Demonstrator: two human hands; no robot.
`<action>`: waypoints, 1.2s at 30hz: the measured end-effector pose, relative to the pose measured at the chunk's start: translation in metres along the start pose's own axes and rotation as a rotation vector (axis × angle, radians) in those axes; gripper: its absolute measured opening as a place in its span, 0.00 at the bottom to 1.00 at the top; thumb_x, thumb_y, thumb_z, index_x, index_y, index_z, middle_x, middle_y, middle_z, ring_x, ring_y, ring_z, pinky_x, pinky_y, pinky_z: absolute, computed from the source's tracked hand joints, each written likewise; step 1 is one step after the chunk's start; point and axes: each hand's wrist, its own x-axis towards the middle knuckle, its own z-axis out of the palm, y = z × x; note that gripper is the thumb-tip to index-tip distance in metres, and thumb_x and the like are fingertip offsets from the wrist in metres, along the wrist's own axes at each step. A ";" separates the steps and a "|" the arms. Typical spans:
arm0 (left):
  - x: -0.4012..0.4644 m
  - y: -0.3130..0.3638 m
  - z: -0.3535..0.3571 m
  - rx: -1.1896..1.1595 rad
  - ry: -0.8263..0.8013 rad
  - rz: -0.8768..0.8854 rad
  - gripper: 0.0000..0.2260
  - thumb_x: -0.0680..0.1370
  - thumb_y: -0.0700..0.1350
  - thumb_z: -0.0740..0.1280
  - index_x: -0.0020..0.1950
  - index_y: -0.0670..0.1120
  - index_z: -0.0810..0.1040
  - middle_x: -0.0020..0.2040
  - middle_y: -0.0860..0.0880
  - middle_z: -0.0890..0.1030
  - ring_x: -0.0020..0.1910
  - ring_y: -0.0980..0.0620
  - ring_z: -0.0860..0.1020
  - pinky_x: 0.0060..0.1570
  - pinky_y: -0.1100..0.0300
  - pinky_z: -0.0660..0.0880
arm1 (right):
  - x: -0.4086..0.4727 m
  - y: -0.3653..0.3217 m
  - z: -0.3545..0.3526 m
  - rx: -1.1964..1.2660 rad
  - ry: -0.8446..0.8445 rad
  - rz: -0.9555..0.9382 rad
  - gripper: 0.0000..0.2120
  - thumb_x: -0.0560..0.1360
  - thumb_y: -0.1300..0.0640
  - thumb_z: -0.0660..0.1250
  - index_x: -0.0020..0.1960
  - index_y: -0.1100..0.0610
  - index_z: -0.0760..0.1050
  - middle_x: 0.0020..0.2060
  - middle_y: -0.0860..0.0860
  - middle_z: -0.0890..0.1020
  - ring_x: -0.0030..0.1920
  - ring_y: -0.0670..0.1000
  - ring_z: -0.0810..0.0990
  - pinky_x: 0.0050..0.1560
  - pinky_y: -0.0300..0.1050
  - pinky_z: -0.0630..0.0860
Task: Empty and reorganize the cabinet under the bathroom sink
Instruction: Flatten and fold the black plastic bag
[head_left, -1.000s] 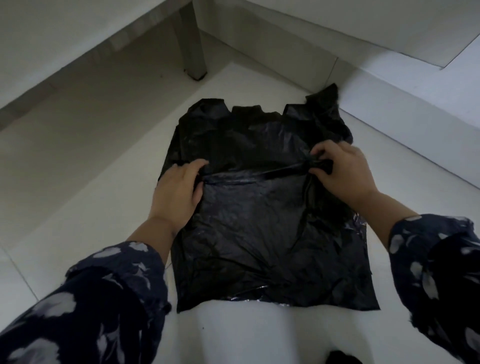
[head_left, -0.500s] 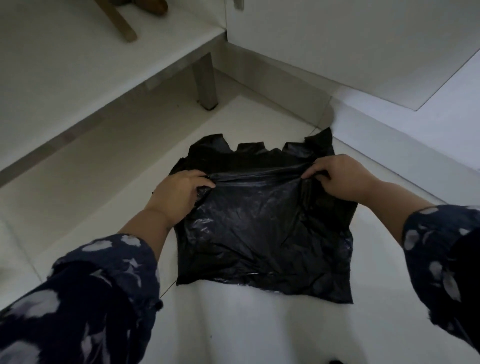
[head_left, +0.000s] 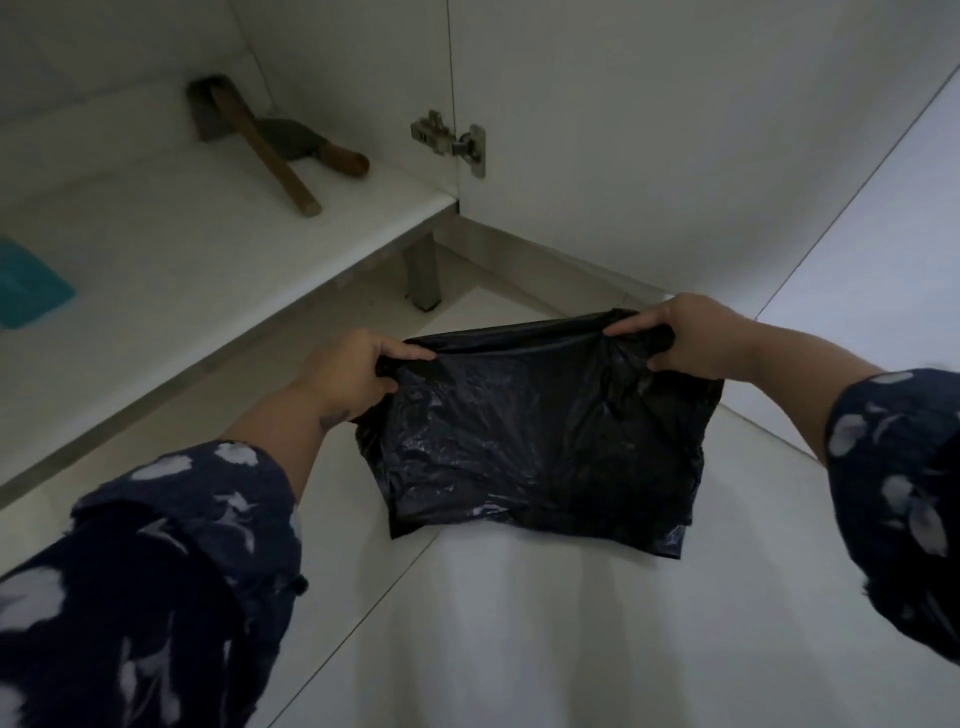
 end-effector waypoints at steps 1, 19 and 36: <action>0.000 0.004 -0.002 -0.004 0.029 0.020 0.23 0.76 0.31 0.65 0.59 0.58 0.79 0.59 0.53 0.79 0.58 0.54 0.75 0.55 0.69 0.69 | 0.000 -0.003 -0.004 -0.020 0.026 -0.003 0.26 0.73 0.66 0.67 0.66 0.43 0.73 0.60 0.54 0.79 0.57 0.55 0.76 0.51 0.38 0.68; -0.008 0.040 -0.049 0.103 0.007 -0.046 0.23 0.75 0.32 0.67 0.62 0.57 0.79 0.62 0.53 0.76 0.55 0.56 0.73 0.53 0.66 0.67 | -0.024 -0.023 -0.046 0.165 -0.040 0.099 0.26 0.71 0.68 0.71 0.62 0.45 0.77 0.58 0.52 0.78 0.56 0.54 0.75 0.56 0.42 0.70; 0.059 -0.018 0.117 0.738 0.085 -0.020 0.27 0.80 0.60 0.56 0.77 0.61 0.50 0.78 0.47 0.35 0.76 0.43 0.34 0.67 0.32 0.34 | 0.012 0.062 0.126 0.570 -0.092 0.384 0.27 0.71 0.71 0.70 0.65 0.50 0.76 0.59 0.55 0.79 0.52 0.51 0.76 0.55 0.39 0.71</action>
